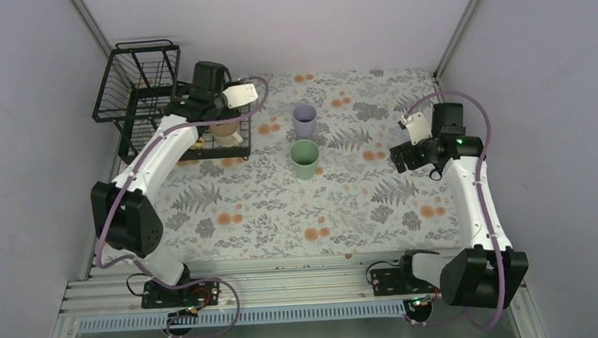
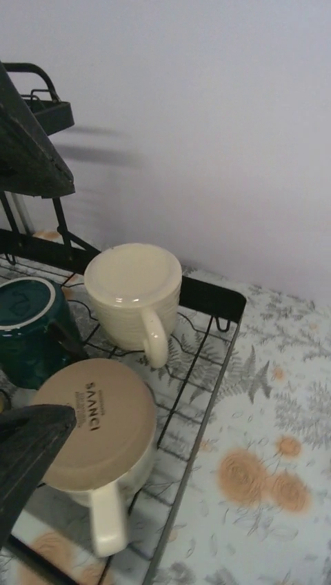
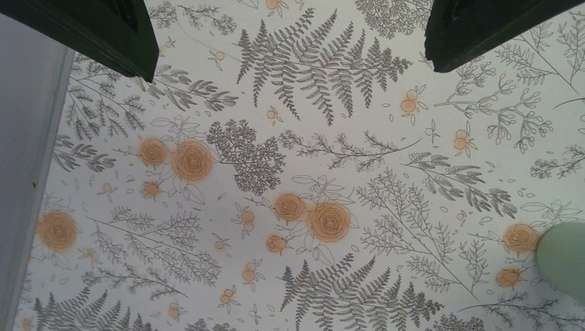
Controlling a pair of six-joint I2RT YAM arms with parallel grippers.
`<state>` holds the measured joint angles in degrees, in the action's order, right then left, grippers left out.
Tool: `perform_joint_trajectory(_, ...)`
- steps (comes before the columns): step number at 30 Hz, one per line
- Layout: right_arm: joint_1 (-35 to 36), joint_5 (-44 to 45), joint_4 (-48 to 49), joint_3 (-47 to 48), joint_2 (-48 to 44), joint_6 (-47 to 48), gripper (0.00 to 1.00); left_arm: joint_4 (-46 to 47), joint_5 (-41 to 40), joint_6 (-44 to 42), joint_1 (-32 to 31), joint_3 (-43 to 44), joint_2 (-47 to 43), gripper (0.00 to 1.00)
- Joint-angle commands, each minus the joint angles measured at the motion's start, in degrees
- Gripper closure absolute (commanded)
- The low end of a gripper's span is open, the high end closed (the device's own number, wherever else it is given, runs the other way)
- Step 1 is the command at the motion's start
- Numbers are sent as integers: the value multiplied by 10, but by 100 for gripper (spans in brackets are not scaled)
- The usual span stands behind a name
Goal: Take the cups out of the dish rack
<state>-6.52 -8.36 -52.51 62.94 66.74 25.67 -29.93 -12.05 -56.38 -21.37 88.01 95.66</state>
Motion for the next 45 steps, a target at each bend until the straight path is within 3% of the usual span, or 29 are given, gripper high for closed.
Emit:
perform_joint_trajectory(1,-4,-41,-4,10,6,25,0,-104,111,-94,32,11,-27,30)
perform_joint_trajectory(4,-2,-74,-11,15,3,39,0,-155,151,-124,52,26,-22,32)
perform_joint_trajectory(6,6,-92,-17,16,1,46,0,-171,171,-166,59,15,-25,28)
perform_joint_trajectory(10,18,-97,-17,19,4,57,0,-105,185,-253,64,-83,-73,24)
perform_joint_trajectory(14,23,-154,-17,7,-13,115,1,-77,262,-356,84,-135,-98,25)
perform_joint_trajectory(21,28,-185,-32,32,-16,139,3,-85,331,-417,95,-89,-38,27)
perform_joint_trajectory(26,30,-189,-33,43,-4,139,13,-102,360,-476,100,-72,5,30)
perform_joint_trajectory(29,30,-189,-25,46,-3,133,10,-99,360,-503,101,-67,32,31)
perform_joint_trajectory(45,32,-168,-8,49,10,117,10,-167,334,-560,103,41,177,50)
